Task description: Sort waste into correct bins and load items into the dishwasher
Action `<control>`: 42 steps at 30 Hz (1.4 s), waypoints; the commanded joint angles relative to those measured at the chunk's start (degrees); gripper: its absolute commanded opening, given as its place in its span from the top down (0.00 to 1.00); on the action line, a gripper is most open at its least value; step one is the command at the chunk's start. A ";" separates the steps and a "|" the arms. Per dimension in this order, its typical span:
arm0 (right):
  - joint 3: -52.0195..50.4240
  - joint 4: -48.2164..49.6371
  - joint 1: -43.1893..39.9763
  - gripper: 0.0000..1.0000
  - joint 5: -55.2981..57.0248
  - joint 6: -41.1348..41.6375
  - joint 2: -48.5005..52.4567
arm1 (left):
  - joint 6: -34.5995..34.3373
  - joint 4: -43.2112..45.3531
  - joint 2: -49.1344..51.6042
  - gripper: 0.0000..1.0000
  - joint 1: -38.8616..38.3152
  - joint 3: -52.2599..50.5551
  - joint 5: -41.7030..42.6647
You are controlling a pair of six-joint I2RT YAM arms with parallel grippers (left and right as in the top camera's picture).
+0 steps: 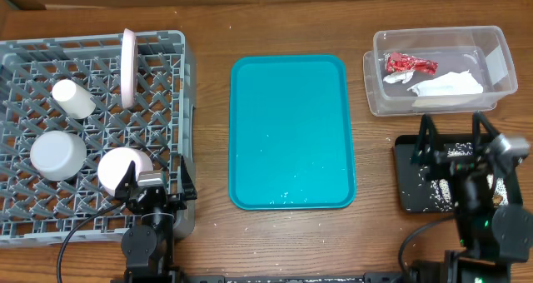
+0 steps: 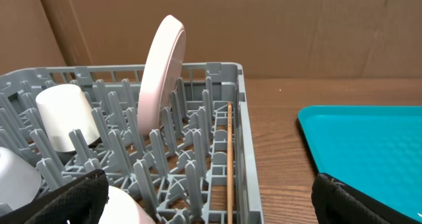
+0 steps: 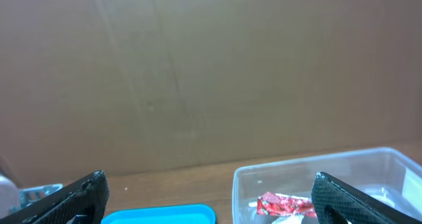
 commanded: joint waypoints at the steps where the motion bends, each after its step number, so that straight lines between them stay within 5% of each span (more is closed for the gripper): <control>1: -4.11 0.31 3.17 0.00 -0.92 -5.38 -5.01 | 0.87 0.02 -0.55 0.00 -0.09 -0.17 0.44; 5: -8.37 0.35 6.91 0.00 -0.87 -11.30 -8.55 | 0.87 0.02 -0.55 0.00 -0.09 -0.17 0.44; 21: -22.05 6.10 8.07 0.00 1.05 -11.37 -21.70 | 0.87 0.04 -0.55 0.00 -0.09 -0.17 0.44; 42: -25.09 2.67 9.66 0.00 12.20 -8.98 -22.05 | 0.87 0.02 -0.55 0.00 -0.09 -0.17 0.44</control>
